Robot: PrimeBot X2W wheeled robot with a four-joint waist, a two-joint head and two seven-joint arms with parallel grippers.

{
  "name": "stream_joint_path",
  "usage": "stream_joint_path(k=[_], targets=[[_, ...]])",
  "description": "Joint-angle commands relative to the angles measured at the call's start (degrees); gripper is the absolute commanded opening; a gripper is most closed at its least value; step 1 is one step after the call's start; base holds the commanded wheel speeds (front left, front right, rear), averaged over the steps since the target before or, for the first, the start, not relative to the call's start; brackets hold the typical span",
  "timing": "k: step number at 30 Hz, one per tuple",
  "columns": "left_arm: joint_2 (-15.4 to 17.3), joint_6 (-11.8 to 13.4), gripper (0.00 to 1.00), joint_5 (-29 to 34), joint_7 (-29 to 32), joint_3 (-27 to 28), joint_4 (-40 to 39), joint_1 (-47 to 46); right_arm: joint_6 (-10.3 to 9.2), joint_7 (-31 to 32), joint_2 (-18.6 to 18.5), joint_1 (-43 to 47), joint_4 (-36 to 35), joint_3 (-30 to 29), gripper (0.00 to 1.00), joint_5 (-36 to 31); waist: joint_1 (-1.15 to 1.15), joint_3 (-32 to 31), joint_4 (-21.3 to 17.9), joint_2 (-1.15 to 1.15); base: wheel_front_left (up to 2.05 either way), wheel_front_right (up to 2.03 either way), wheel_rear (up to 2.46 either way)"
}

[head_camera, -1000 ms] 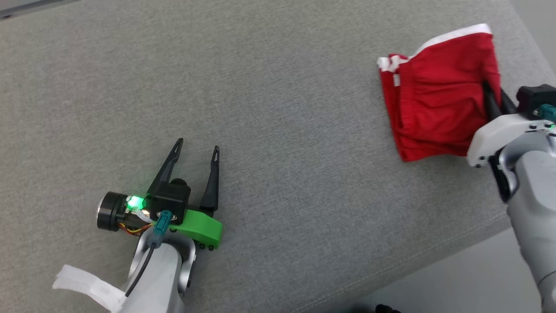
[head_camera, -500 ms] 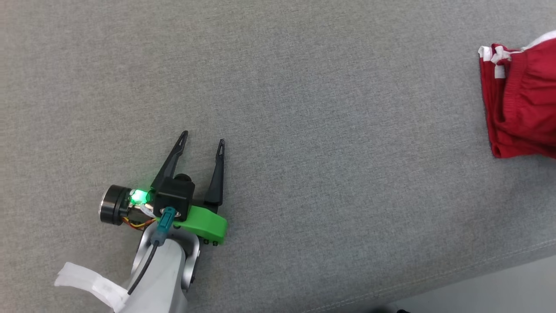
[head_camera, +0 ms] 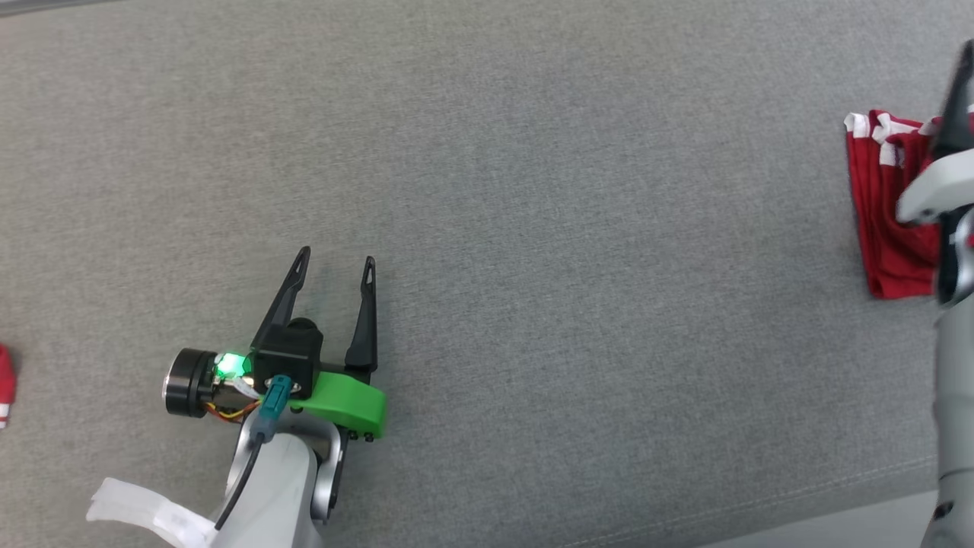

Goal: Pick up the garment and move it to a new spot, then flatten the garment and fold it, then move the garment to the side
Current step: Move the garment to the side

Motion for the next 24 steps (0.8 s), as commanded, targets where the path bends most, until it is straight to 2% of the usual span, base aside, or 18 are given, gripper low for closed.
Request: stream_joint_path(k=[1, 5, 11, 24], targets=[[0.18, 0.41, 1.0, -0.09, 0.03, 0.34, -0.24, 0.7, -0.08, -0.16, 0.68, 2.07, -1.93, 1.6, 1.0, 1.22, 0.0, -1.43, 1.51, 0.0, 0.0, 0.0, 0.0], [0.06, 0.84, 1.0, -0.81, 0.03, 0.93, -0.44, 1.48, -0.08, -0.16, 3.0, 7.26, -7.28, 6.08, 1.0, 4.96, 0.0, -3.14, 3.6, 0.0, 0.0, 0.0, 0.0], [-0.05, 1.63, 1.0, -1.88, 0.03, 1.86, -0.35, 3.19, -0.08, -0.16, 5.46, 13.93, -10.44, 10.92, 1.0, 8.02, 0.0, -5.71, 6.61, 0.0, 0.0, 0.0, 0.0], [-0.07, 2.93, 1.0, -3.51, 0.03, 3.46, 0.78, 7.46, -0.08, -0.16, 8.43, 24.07, -10.79, 13.58, 1.0, 9.8, 0.0, -11.4, 9.88, 0.0, 0.0, 0.0, 0.0]])
